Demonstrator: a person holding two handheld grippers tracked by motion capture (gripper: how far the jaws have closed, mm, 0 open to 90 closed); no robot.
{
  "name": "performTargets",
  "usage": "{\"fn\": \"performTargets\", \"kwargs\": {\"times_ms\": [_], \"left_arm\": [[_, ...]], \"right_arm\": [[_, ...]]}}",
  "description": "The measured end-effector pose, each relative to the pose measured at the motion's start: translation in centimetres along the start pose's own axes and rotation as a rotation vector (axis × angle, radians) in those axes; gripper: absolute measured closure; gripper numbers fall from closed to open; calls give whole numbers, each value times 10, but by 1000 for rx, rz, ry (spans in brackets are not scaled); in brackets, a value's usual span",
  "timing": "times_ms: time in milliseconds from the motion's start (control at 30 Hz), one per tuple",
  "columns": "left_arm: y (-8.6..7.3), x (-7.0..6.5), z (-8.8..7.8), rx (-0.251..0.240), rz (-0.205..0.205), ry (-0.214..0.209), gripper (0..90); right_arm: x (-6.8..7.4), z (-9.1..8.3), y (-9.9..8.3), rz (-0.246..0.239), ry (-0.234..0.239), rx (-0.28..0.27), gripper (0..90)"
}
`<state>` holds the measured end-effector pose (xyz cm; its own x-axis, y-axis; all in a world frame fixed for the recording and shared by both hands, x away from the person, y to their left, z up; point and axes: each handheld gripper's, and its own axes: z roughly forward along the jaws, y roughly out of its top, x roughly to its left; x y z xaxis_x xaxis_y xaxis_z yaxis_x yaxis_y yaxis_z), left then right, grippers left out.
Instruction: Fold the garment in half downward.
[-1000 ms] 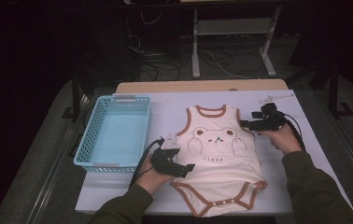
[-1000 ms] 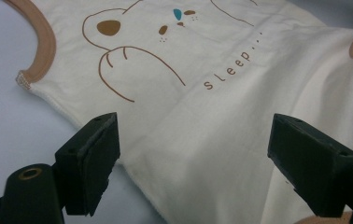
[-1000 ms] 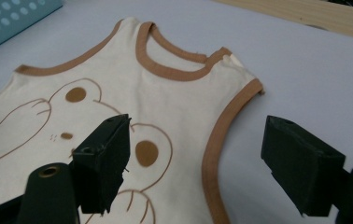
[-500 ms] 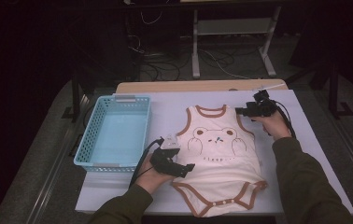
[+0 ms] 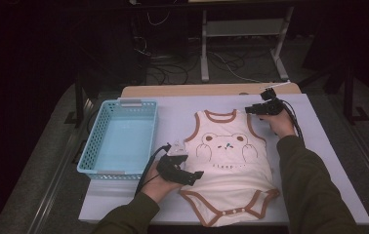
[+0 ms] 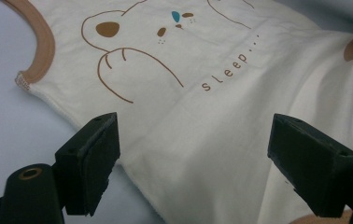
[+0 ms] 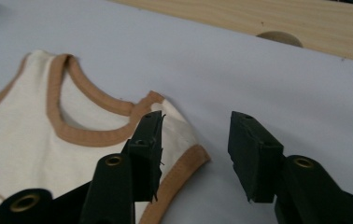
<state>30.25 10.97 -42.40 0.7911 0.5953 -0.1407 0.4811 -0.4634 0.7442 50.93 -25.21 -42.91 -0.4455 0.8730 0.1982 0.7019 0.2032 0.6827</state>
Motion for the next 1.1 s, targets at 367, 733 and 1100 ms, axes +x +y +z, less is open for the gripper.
{"fn": "performTargets", "kwargs": {"times_ms": [367, 733, 1100], "left_arm": [[0, 0, 0, -7, -7, -2, 164], [1, 0, 2, 3, -8, 4, 167], [16, 5, 8, -16, -48, 37, 169]], "right_arm": [[-1, 18, -5, 11, -19, 1, 605], [1, 21, -9, -28, -15, 47, 652], [4, 23, -10, -53, 1, 45, 768]]}}
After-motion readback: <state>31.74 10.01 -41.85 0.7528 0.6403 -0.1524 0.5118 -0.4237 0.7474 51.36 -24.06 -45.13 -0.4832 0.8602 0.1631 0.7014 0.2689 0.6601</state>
